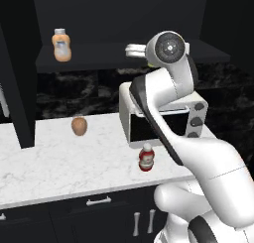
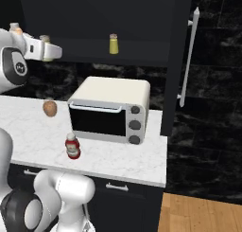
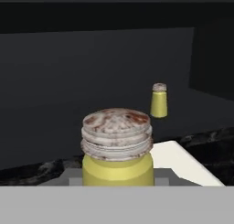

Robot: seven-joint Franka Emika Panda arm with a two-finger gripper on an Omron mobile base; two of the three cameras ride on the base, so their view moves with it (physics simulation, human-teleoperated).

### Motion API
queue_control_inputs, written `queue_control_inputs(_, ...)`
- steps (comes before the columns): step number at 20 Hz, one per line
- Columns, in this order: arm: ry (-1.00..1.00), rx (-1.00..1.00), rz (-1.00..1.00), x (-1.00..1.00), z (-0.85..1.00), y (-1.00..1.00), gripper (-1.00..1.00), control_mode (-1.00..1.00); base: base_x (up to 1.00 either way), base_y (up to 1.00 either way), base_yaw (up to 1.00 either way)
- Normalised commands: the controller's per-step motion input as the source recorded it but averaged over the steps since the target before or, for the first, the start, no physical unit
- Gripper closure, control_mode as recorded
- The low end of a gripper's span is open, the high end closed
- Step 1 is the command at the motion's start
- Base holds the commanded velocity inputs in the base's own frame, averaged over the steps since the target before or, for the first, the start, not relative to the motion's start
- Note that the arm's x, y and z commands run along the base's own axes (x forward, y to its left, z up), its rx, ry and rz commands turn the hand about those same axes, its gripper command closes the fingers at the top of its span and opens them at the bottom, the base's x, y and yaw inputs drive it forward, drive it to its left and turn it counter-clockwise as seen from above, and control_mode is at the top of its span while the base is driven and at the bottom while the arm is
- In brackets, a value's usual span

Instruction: Put the shaker and condiment bottle from the counter next to their counterparts in the cabinet.

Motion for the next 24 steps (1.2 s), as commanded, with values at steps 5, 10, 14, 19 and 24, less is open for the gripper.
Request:
queue_control_inputs(5,-0.03,-0.09,0.14,0.18,-0.04,-0.02,1.0,-1.0,0.0,0.0,0.0)
queue_control_inputs(10,-0.02,0.0,0.01,0.33,0.0,-0.27,1.0,-1.0,0.0,0.0,0.0)
queue_control_inputs(14,-0.06,-0.01,-0.05,0.29,-0.03,-0.14,1.0,-1.0,0.0,0.0,0.0)
queue_control_inputs(19,-0.06,-0.02,-0.11,0.31,-0.14,-0.06,1.0,-1.0,0.0,0.0,0.0)
queue_control_inputs(24,-0.01,0.0,-0.16,0.35,-0.05,-0.06,1.0,-1.0,0.0,0.0,0.0)
